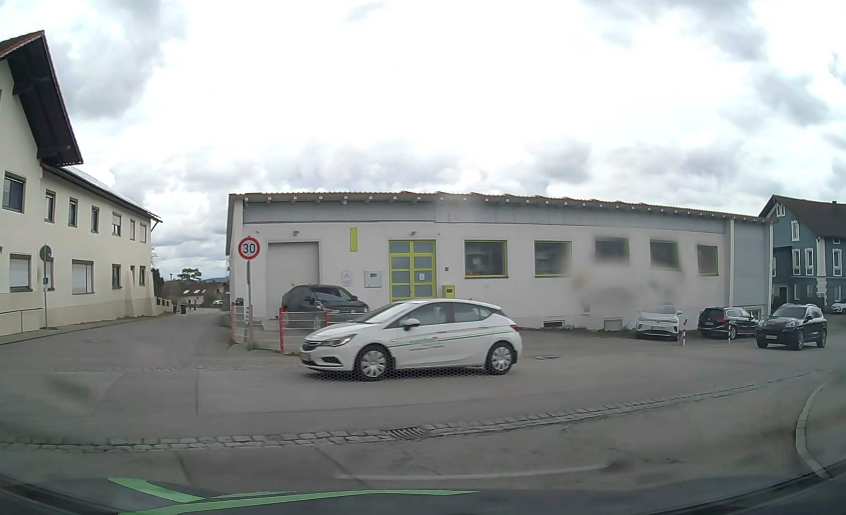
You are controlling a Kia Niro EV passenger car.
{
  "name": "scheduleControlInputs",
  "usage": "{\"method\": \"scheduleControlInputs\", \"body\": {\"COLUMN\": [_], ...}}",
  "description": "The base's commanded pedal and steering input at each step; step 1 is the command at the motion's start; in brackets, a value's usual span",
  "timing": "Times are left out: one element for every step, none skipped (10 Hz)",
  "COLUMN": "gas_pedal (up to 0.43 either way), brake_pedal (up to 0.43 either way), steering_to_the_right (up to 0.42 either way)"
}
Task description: Follow the waypoints while adhering to traffic rules and regulations
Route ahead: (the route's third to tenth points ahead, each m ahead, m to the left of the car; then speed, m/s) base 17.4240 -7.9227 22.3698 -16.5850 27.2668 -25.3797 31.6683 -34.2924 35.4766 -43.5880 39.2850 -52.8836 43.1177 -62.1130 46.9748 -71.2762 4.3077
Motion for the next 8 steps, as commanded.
{"method": "scheduleControlInputs", "body": {"gas_pedal": [0.0, 0.0, 0.0, 0.0, 0.0, 0.0, 0.0, 0.0], "brake_pedal": [0.0, 0.0, 0.0, 0.0, 0.0, 0.0, 0.0, 0.0], "steering_to_the_right": [0.277, 0.278, 0.283, 0.288, 0.29, 0.292, 0.296, 0.307]}}
